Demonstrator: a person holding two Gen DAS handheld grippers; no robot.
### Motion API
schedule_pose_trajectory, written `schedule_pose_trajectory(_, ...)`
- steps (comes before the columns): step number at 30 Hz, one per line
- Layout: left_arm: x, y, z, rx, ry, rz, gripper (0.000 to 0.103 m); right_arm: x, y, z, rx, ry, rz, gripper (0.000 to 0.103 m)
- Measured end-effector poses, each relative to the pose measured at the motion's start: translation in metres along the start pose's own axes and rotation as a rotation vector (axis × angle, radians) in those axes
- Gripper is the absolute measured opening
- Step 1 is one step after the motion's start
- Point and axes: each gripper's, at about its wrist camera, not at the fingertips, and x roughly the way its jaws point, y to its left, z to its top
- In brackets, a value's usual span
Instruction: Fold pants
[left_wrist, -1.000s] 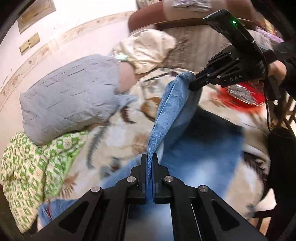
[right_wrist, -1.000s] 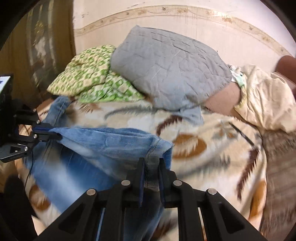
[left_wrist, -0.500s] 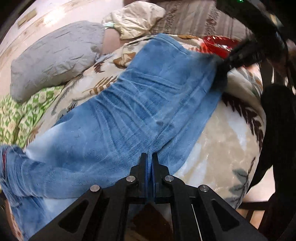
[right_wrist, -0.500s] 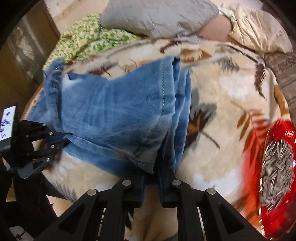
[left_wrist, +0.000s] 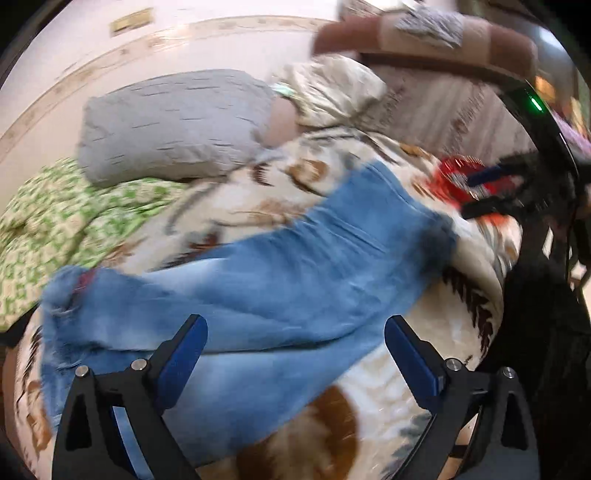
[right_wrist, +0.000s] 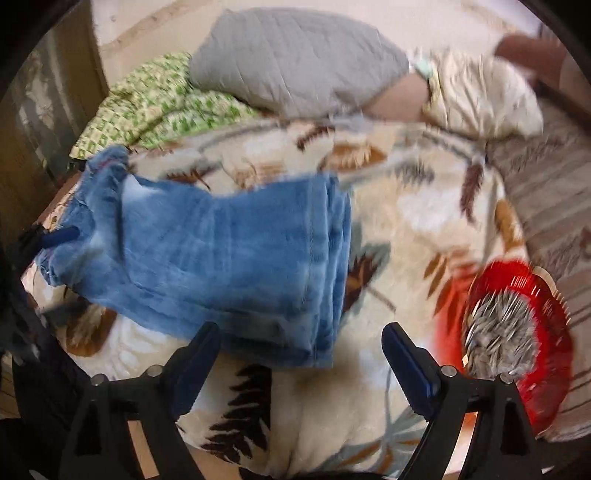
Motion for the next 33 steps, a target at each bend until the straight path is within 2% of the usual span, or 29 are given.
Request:
schedule_pose_trajectory(2, -0.014, 0.024, 0.000, -0.063, 0.007, 0.028, 0.097, -0.007, 0.013, 0.008, -0.040, -0.031, 0.038, 0.091)
schedule_pose_trajectory(8, -0.043, 0.141, -0.004, -0.311, 0.051, 0.135, 0.098, 0.004, 0.070, 0.036, -0.140, -0.082, 0.225, 0.091)
schedule_pose_trajectory(10, -0.046, 0.174, -0.004, -0.363, 0.081, 0.174, 0.098, 0.016, 0.094, 0.049, -0.160, -0.077, 0.307, 0.091)
schedule_pose_trajectory(13, -0.043, 0.211, 0.005, -0.411, 0.131, 0.192, 0.098, 0.033, 0.123, 0.063, -0.170, -0.072, 0.393, 0.091)
schedule_pose_trajectory(18, -0.005, 0.259, 0.037, -0.439, 0.273, 0.200, 0.098, 0.074, 0.177, 0.100, -0.159, -0.044, 0.503, 0.091)
schedule_pose_trajectory(21, 0.024, 0.276, 0.057, -0.444, 0.340, 0.172, 0.098, 0.096, 0.207, 0.119, -0.192, -0.033, 0.519, 0.091)
schedule_pose_trajectory(23, 0.046, 0.284, 0.069, -0.444, 0.375, 0.180, 0.098, 0.110, 0.220, 0.131, -0.200, -0.027, 0.525, 0.091)
schedule_pose_trajectory(26, 0.087, 0.297, 0.081, -0.456, 0.437, 0.155, 0.098, 0.133, 0.230, 0.146, -0.186, -0.009, 0.539, 0.091)
schedule_pose_trajectory(28, 0.108, 0.301, 0.084, -0.450, 0.480, 0.175, 0.098, 0.147, 0.235, 0.152, -0.185, 0.011, 0.529, 0.091)
schedule_pose_trajectory(33, 0.154, 0.300, 0.078, -0.442, 0.599, 0.114, 0.098, 0.171, 0.241, 0.157, -0.176, 0.028, 0.531, 0.089)
